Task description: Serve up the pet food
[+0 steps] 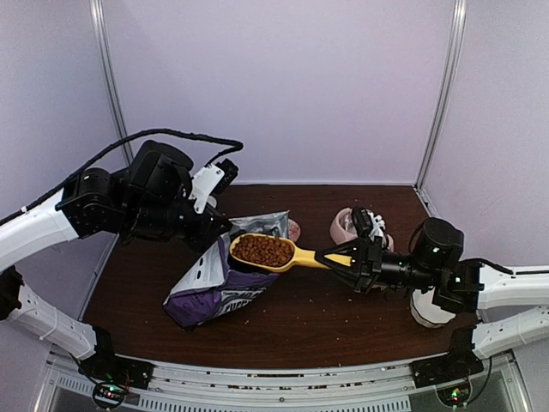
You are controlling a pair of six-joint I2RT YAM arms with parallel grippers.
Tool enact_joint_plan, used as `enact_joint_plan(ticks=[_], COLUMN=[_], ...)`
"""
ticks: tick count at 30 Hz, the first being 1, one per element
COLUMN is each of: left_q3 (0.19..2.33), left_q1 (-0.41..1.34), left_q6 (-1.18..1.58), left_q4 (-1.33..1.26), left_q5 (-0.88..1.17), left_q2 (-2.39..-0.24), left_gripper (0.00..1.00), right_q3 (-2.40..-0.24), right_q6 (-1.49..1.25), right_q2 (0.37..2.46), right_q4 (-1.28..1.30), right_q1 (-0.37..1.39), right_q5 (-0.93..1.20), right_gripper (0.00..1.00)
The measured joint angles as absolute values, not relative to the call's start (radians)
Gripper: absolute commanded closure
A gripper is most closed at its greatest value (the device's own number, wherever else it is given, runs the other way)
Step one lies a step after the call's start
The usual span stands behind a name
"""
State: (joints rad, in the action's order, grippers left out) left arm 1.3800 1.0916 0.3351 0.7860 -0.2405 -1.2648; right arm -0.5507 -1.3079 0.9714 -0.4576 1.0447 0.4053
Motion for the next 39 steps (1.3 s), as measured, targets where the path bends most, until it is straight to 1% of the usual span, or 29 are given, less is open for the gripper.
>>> enact_joint_plan(ticks=[13,21,32,39], left_q3=[1.379,1.361,1.336,1.333], left_q1=[1.057,0.998,0.928,0.902], left_q6=[0.339,0.34,0.34,0.339], left_q4=[0.773,0.736,0.711,0.72], left_q5=[-0.257,-0.221,-0.162,-0.146], left_q2=[-1.265,-1.26,-1.236,-1.221], left_gripper=[1.0,1.0,1.0,1.0], right_q3=[-0.551,-0.563,-0.58,-0.567], right_q6=[-1.314,-1.312,-1.315,-1.34], right_q2=[0.918,0.888,0.817,0.75], right_q4=[-0.431,-0.392,-0.346,-0.334], right_q1=[1.013,0.958,0.833,0.688], right_q5=[0.359,0.339,0.331,0.325], right_gripper=[0.87,0.87,0.87,0.87])
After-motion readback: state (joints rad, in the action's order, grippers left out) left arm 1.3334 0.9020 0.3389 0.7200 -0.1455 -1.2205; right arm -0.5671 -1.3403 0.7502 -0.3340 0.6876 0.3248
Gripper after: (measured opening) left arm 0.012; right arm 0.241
